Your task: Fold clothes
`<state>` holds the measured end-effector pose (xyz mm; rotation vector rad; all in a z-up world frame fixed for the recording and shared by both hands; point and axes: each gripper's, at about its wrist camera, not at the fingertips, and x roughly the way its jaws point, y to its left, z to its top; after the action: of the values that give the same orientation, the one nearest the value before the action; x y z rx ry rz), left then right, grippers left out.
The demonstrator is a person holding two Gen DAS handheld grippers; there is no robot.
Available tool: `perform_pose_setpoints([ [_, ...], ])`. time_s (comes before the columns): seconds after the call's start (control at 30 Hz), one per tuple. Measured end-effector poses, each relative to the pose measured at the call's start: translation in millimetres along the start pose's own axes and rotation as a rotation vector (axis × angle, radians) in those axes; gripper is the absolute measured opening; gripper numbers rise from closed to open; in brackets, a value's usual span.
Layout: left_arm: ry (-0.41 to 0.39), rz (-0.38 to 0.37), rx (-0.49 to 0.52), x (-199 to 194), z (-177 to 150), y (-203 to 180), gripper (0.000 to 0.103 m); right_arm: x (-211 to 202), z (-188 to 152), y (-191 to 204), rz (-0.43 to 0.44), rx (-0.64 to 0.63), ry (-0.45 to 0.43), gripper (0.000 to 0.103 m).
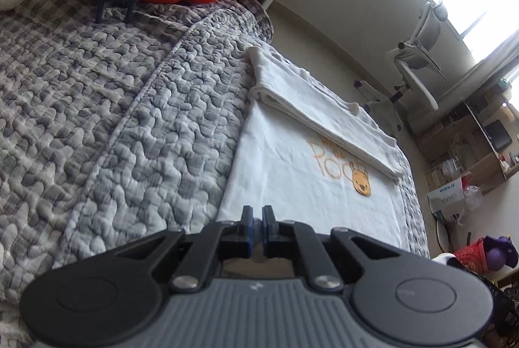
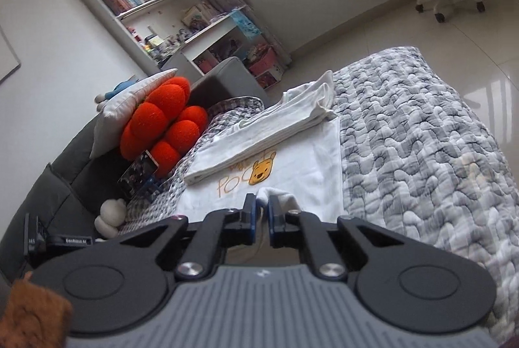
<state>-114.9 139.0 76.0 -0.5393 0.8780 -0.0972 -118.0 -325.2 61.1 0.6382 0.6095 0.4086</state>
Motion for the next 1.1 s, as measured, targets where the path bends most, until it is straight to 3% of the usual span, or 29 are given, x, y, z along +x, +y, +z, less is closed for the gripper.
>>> perform_pose_setpoints([
  [0.1, -0.003, 0.020, -0.031, 25, 19, 6, 0.005, 33, 17, -13, -0.053, 0.075, 0.009, 0.009],
  [0.2, 0.001, 0.014, -0.129, 41, 31, 26, 0.005, 59, 24, -29, -0.115, 0.126, 0.059, 0.009],
  [0.27, -0.024, -0.023, -0.185, 38, 32, 39, 0.006, 66, 21, -40, -0.145, 0.174, 0.093, 0.009],
  [0.37, -0.068, -0.035, -0.138, 28, 27, 43, 0.010, 54, 16, -49, -0.136, 0.200, 0.073, 0.018],
  [0.47, -0.082, -0.030, -0.029, 24, 20, 34, 0.013, 36, 16, -37, -0.172, 0.049, 0.027, 0.018],
  [0.53, -0.079, -0.055, 0.035, 24, 18, 27, 0.029, 29, 15, -25, -0.221, -0.097, 0.011, 0.018],
  [0.6, -0.077, -0.077, 0.097, 25, 16, 19, 0.039, 29, 11, -14, -0.268, -0.257, 0.018, 0.018],
  [0.73, -0.052, -0.067, 0.190, 38, 13, 6, 0.058, 37, 5, -6, -0.257, -0.443, 0.066, 0.018],
  [0.77, -0.038, -0.058, 0.205, 44, 12, 4, 0.058, 41, 4, -4, -0.256, -0.476, 0.081, 0.018],
  [0.9, -0.022, -0.019, 0.261, 60, 7, -4, 0.054, 65, 3, 2, -0.250, -0.587, 0.136, 0.018],
  [1.0, -0.031, 0.028, 0.317, 63, 4, -9, 0.026, 79, 8, 2, -0.243, -0.588, 0.155, 0.021],
  [1.1, -0.036, 0.045, 0.334, 62, 5, -9, 0.013, 90, 11, -1, -0.239, -0.571, 0.171, 0.026],
])
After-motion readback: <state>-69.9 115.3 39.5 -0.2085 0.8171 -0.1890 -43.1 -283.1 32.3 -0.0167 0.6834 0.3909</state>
